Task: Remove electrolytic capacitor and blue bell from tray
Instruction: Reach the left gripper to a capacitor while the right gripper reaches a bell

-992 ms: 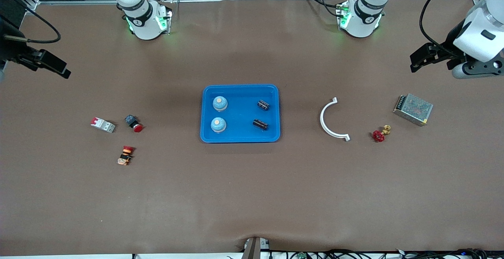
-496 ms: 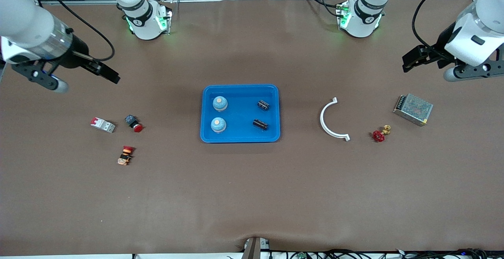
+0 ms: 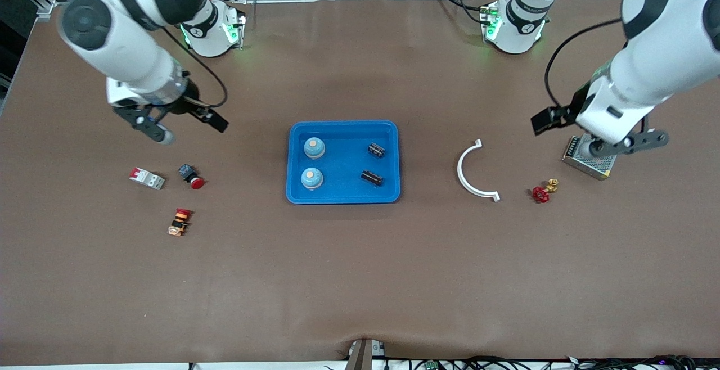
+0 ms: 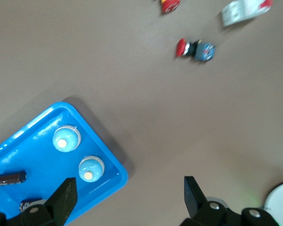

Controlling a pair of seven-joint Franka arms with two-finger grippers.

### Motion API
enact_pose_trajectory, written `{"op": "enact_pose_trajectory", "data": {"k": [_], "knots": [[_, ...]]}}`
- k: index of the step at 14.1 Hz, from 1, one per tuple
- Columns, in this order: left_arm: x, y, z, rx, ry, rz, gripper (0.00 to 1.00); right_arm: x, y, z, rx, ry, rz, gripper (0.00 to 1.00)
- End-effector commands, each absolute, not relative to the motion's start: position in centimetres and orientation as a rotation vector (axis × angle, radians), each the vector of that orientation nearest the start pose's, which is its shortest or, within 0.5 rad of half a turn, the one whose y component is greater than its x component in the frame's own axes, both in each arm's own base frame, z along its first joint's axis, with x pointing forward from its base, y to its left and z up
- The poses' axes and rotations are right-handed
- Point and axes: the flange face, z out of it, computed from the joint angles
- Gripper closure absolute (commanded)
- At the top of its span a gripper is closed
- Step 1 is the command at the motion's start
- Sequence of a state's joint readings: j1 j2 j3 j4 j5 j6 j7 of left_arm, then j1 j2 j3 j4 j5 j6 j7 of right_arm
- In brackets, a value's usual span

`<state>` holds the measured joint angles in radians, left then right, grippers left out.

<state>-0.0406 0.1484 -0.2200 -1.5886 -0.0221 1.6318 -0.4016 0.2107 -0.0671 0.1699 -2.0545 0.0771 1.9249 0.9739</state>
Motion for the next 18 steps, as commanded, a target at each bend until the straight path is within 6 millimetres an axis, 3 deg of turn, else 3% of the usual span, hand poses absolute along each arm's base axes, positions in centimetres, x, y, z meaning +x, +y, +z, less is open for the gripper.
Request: {"op": "enact_pose_trajectory", "data": {"k": [1, 6, 8, 12, 15, 18], "knots": [[58.8, -18.5, 50.9, -3.165, -0.275, 0.169, 0.00, 45.0, 23.2, 42.2, -2.930, 1.025, 0.069, 0.00], [57.7, -27.0, 44.7, -3.120, -0.447, 0.241, 0.00, 43.8, 26.8, 36.9, -2.903, 1.071, 0.061, 0.00], [56.9, -30.1, 40.9, -3.096, -0.559, 0.254, 0.00, 43.5, 28.8, 34.4, -2.899, 1.084, 0.061, 0.00], [54.3, -33.9, 34.3, -3.020, -0.762, 0.290, 0.00, 43.7, 31.3, 28.6, -2.882, 1.111, 0.077, 0.00], [52.7, -36.7, 31.6, -2.967, -0.960, 0.275, 0.00, 44.8, 33.3, 25.9, -2.900, 1.093, 0.114, 0.00], [51.9, -39.8, 29.4, -2.938, -1.157, 0.240, 0.00, 45.6, 34.5, 24.8, -2.904, 1.081, 0.127, 0.00]]}}
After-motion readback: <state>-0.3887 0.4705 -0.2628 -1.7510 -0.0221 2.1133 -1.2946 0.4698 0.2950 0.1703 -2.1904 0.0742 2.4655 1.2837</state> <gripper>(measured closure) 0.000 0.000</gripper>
